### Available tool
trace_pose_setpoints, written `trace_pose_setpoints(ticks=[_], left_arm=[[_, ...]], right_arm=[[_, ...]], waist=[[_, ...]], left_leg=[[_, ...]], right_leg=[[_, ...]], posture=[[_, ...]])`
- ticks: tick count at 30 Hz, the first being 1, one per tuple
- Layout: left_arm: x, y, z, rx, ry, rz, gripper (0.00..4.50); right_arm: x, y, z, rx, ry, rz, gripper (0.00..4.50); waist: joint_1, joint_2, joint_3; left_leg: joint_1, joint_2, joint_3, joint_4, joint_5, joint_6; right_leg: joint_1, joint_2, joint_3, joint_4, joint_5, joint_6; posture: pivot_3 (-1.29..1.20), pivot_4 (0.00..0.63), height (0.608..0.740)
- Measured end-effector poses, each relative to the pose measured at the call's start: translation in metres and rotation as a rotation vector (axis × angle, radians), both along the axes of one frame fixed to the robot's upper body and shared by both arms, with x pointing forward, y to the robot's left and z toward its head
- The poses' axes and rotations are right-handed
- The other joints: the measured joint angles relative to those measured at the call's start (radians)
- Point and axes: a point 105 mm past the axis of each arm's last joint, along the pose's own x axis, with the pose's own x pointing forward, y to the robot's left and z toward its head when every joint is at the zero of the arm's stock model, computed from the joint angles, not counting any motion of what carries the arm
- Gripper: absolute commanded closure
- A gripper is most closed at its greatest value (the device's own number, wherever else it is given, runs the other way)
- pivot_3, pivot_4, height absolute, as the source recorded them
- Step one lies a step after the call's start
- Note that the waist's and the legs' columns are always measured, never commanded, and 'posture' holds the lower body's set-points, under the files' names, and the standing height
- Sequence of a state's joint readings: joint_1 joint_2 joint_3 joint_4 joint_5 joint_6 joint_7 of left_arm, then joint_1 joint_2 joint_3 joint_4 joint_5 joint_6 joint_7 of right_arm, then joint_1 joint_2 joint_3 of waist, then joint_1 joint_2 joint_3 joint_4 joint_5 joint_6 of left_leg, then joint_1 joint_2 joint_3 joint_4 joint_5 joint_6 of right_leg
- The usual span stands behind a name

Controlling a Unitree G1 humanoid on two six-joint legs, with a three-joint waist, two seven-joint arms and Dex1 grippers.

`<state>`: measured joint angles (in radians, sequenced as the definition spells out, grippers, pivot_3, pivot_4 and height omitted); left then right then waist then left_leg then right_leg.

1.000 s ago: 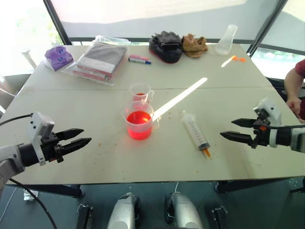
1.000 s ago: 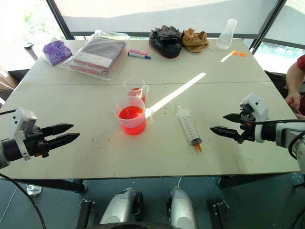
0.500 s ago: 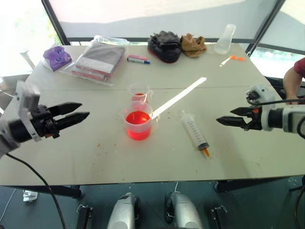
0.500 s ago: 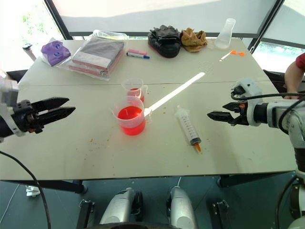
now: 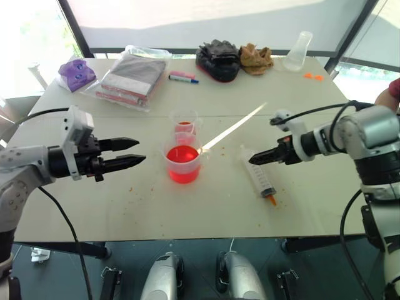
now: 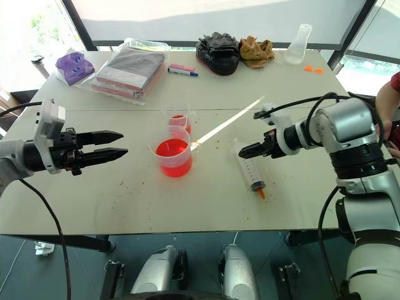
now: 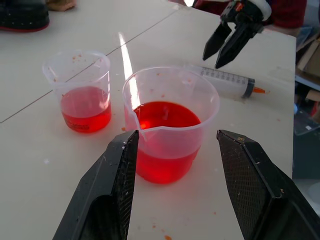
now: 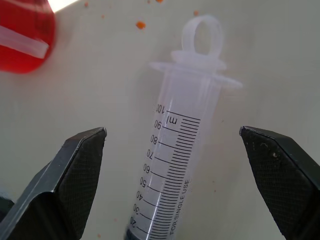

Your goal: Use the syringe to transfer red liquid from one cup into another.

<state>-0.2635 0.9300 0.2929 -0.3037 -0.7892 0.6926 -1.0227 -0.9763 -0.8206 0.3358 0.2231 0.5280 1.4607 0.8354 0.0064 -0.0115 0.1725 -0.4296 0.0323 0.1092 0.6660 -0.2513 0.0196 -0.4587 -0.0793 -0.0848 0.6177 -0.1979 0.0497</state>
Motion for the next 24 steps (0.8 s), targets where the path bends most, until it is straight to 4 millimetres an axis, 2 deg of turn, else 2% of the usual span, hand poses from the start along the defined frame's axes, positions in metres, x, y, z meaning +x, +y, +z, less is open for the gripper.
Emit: trace_pose_setpoints(ticks=[4,10,14,17,21,22,24], left_arm=[[-0.006,0.003,-0.017,-0.024,0.038,0.052,1.92],[-0.011,0.007,-0.02,-0.038,0.025,0.121,1.92],[-0.011,0.008,-0.026,-0.056,0.035,0.155,1.92],[-0.014,0.005,-0.032,-0.064,0.045,0.17,1.92],[-0.014,0.008,-0.034,-0.061,0.044,0.201,1.92],[-0.014,0.009,-0.034,-0.06,0.043,0.209,1.92],[-0.014,0.011,-0.034,-0.06,0.041,0.219,1.92]], right_arm=[[0.008,0.006,-0.016,-0.016,0.058,0.004,0.03],[0.029,0.023,-0.019,-0.047,0.057,0.006,0.03],[0.04,0.032,-0.026,-0.107,0.058,0.028,0.03],[0.04,0.032,-0.034,-0.17,0.065,0.054,0.9],[0.036,0.031,-0.041,-0.197,0.086,0.059,2.76],[0.035,0.031,-0.042,-0.193,0.095,0.054,2.99],[0.034,0.031,-0.044,-0.194,0.102,0.048,2.99]], waist=[[-0.012,0.0,0.0],[-0.029,-0.002,-0.001],[-0.032,-0.009,-0.006],[-0.033,-0.012,-0.008],[-0.027,-0.015,-0.012],[-0.026,-0.016,-0.013],[-0.026,-0.017,-0.015]], left_leg=[[0.0,0.001,0.0,0.0,0.0,0.0],[0.004,0.001,0.0,0.0,0.0,0.0],[0.011,0.002,-0.001,0.001,0.0,-0.001],[0.021,0.002,-0.002,0.0,0.0,-0.002],[0.021,0.002,-0.003,-0.001,-0.002,-0.005],[0.021,0.002,-0.004,-0.001,-0.002,-0.005],[0.021,0.002,-0.004,-0.002,-0.003,-0.006]], right_leg=[[0.0,0.001,0.0,0.001,0.0,0.0],[0.002,0.001,0.0,0.004,0.0,0.0],[0.008,0.001,0.0,0.006,-0.001,-0.001],[0.018,0.0,0.0,0.002,-0.002,-0.004],[0.016,-0.002,-0.001,0.0,-0.002,-0.005],[0.016,-0.002,-0.001,0.0,-0.002,-0.005],[0.016,-0.003,-0.001,-0.001,-0.002,-0.005]], posture=[[0.0,0.15,0.74],[0.0,0.15,0.74],[0.0,0.15,0.74],[0.0,0.15,0.74],[0.0,0.15,0.74],[0.0,0.15,0.74],[0.0,0.15,0.74]])
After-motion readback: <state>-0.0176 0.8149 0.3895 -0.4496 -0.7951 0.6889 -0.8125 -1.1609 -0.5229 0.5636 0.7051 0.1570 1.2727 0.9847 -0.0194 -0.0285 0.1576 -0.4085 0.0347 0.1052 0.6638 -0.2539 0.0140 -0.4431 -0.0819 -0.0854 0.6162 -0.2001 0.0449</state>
